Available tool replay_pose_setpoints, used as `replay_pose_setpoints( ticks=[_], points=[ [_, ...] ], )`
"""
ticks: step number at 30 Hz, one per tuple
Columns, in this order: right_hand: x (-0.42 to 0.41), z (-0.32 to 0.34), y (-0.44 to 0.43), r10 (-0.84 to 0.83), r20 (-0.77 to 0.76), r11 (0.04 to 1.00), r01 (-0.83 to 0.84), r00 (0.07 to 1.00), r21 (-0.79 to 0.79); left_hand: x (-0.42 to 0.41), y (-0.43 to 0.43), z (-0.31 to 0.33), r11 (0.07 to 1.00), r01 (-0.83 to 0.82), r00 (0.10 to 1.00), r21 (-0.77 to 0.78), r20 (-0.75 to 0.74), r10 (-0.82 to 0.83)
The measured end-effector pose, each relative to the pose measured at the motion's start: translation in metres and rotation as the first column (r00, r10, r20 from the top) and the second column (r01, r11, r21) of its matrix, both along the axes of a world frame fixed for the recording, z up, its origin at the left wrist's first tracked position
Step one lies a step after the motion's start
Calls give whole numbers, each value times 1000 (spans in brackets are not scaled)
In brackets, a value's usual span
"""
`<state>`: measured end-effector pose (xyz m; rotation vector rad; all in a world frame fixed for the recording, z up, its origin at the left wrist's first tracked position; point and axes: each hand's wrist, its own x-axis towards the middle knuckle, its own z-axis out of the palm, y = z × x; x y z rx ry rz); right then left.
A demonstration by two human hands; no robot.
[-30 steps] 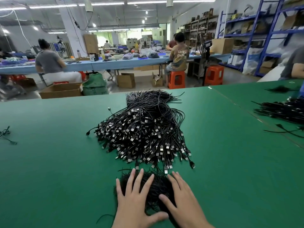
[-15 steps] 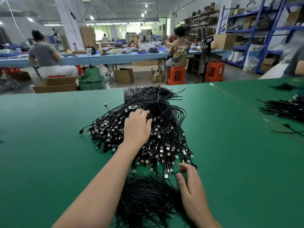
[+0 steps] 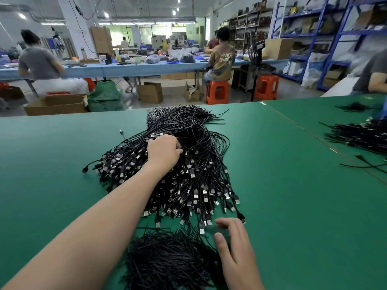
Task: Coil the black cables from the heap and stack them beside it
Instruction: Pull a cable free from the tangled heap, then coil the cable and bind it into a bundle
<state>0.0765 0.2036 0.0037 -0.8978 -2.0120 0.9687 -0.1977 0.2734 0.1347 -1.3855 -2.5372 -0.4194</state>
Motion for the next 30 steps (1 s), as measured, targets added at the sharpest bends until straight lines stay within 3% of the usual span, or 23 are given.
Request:
replay_pose_setpoints(
  ticks=[4, 7, 9, 11, 13, 15, 16, 21, 23, 25, 28, 30],
  points=[
    [-4, 8, 0, 15, 11, 1000, -15, 1000, -23, -4, -18, 12, 983, -80, 922, 164, 388, 11],
    [-20, 28, 9, 25, -81, 994, -33, 996, -101, 4, -47, 22, 915, -168, 734, 367, 666, -132],
    [-38, 48, 20, 28, -157, 961, -70, 987, -269, 21, -74, 28, 860, -200, 640, 469, 728, -248],
    [-58, 69, 30, 34, -244, 846, -158, 969, -509, 46, -104, 25, 841, -163, 629, 516, 711, -315],
    [-77, 90, 38, 43, -351, 636, -297, 935, -713, 75, -130, 15, 847, -87, 652, 525, 672, -350],
    [-89, 108, 40, 24, -435, 425, -403, 900, -810, 103, -151, 0, 867, -3, 665, 499, 648, -371],
    [-93, 114, 40, 7, -455, 365, -426, 890, -828, 114, -160, -8, 878, 29, 670, 477, 642, -371],
    [-81, 128, 32, -42, -436, 371, -391, 899, -842, 123, -192, -27, 879, 85, 792, 470, 503, -346],
    [-66, 135, 25, 61, -441, 379, -430, 895, -820, 113, -193, -26, 844, 76, 841, 532, 420, -341],
    [-50, 145, 14, 217, -448, 333, -498, 867, -801, 107, -186, -21, 817, 195, 872, 543, 286, -398],
    [-30, 159, -1, 412, -483, 238, -602, 773, -762, 101, -169, -9, 754, 457, 806, 471, 140, -575],
    [-20, 165, -9, 499, -498, 198, -653, 709, -731, 100, -160, -2, 689, 571, 724, 447, 122, -679]
  ],
)
